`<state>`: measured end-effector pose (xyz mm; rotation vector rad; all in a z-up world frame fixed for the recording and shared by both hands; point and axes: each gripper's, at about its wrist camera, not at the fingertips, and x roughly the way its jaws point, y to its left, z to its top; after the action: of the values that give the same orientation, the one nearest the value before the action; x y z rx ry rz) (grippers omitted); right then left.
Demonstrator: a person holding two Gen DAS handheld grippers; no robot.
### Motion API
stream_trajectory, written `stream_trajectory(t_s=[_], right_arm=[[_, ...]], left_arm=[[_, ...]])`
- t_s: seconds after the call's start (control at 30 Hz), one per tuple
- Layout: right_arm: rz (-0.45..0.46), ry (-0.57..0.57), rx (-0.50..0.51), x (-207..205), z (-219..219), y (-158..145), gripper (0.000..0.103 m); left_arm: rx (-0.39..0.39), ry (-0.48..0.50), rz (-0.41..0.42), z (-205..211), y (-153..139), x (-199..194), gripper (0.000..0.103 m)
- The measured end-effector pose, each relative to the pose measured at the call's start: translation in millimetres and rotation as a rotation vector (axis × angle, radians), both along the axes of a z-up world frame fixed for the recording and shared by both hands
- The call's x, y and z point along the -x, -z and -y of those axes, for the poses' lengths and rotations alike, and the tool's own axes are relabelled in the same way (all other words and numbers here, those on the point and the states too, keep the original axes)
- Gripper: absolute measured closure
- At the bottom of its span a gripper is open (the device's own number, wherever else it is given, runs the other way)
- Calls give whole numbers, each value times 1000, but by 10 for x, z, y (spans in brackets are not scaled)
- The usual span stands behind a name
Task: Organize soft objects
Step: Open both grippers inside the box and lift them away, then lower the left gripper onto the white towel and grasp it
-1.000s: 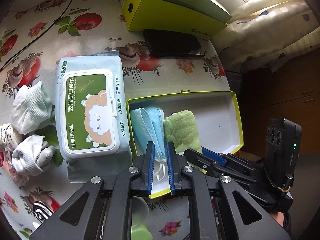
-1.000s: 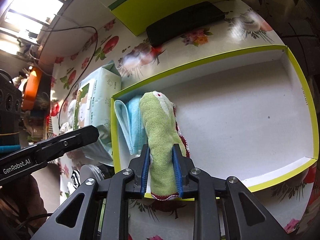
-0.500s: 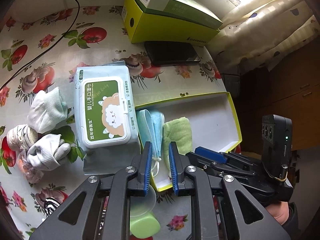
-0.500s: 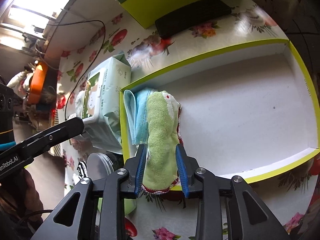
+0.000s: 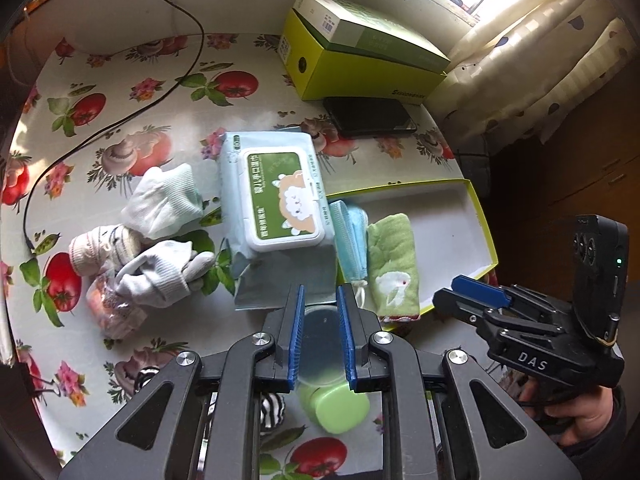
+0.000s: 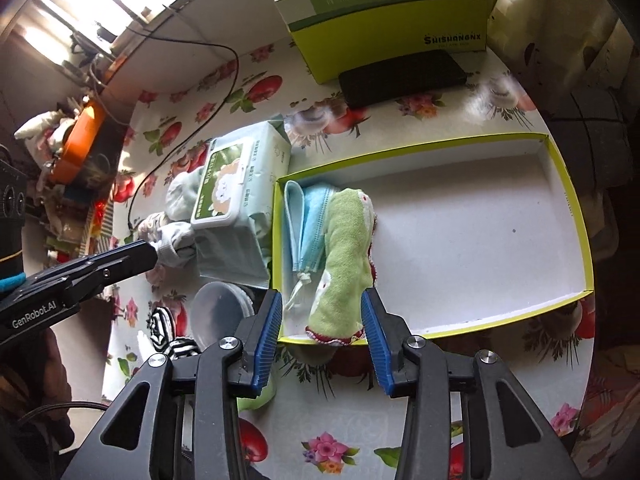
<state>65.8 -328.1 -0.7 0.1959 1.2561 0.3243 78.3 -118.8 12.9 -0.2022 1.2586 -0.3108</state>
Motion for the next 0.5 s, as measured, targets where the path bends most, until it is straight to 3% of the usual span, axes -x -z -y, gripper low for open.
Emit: stream_trajectory(t_s=[0.23, 0.5], right_arm=[[53, -116, 95, 233, -418, -228, 63], [79, -223, 126, 392, -845, -341, 63]], left_arm=[[-12, -32, 16, -262, -20, 252, 85], [-23, -68, 18, -513, 1, 504, 85]])
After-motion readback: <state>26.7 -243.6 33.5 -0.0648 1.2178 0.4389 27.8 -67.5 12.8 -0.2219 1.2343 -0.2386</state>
